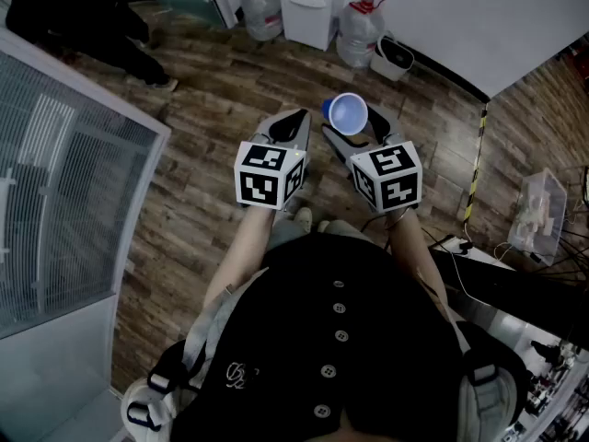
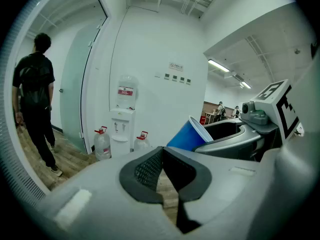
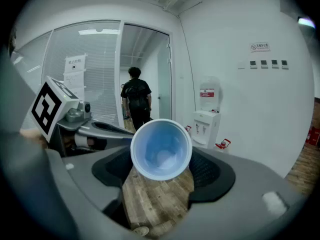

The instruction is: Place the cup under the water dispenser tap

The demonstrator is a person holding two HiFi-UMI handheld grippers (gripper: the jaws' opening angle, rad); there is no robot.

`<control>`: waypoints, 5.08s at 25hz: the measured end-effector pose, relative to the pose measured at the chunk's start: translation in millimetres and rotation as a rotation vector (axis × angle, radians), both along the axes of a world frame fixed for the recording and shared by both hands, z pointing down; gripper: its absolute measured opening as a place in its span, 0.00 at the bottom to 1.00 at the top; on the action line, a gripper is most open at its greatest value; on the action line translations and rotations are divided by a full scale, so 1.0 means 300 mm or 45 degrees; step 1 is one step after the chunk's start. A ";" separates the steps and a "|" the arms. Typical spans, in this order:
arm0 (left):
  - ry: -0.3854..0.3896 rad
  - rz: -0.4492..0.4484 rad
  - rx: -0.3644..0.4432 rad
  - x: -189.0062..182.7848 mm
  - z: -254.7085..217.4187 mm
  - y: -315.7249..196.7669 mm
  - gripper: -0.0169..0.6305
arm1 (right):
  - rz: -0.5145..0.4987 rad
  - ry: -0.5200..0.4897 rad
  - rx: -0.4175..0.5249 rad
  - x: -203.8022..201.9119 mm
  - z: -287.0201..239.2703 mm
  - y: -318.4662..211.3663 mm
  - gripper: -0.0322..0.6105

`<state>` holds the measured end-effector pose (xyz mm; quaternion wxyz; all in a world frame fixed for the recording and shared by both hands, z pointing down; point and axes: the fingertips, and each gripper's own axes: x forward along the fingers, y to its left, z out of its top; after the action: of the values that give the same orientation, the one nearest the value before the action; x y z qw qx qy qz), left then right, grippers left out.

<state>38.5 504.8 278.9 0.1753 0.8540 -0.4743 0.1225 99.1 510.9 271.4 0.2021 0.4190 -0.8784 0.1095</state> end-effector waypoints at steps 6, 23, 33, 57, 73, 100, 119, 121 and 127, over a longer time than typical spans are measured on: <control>0.000 0.011 -0.009 0.009 0.009 0.003 0.03 | -0.010 -0.002 0.006 -0.005 0.001 -0.003 0.60; -0.009 0.044 0.012 -0.020 0.008 -0.067 0.03 | -0.008 -0.027 0.026 -0.039 -0.011 -0.068 0.60; -0.023 0.116 0.029 -0.092 0.001 -0.190 0.03 | 0.087 -0.041 0.028 -0.100 -0.008 -0.185 0.60; -0.037 0.083 -0.001 -0.079 0.077 -0.722 0.03 | 0.031 -0.048 -0.006 -0.096 0.073 -0.703 0.60; -0.046 0.000 -0.003 -0.005 0.079 -1.249 0.03 | -0.065 -0.062 -0.011 -0.022 0.070 -1.247 0.60; -0.019 -0.006 -0.071 -0.070 0.163 -1.631 0.03 | -0.059 -0.039 -0.083 -0.088 0.160 -1.620 0.60; -0.049 0.186 -0.069 -0.230 0.131 -2.118 0.03 | 0.070 -0.016 -0.096 -0.268 0.160 -2.111 0.60; -0.053 0.201 -0.069 -0.251 0.135 -2.158 0.03 | 0.089 -0.017 -0.095 -0.287 0.165 -2.148 0.60; -0.065 0.276 -0.070 -0.280 0.153 -2.245 0.03 | 0.166 -0.029 -0.089 -0.321 0.170 -2.234 0.60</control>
<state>-45.4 -168.6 324.9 0.1722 0.8917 -0.3800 0.1752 2.9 -159.5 322.3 0.1990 0.4667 -0.8472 0.1577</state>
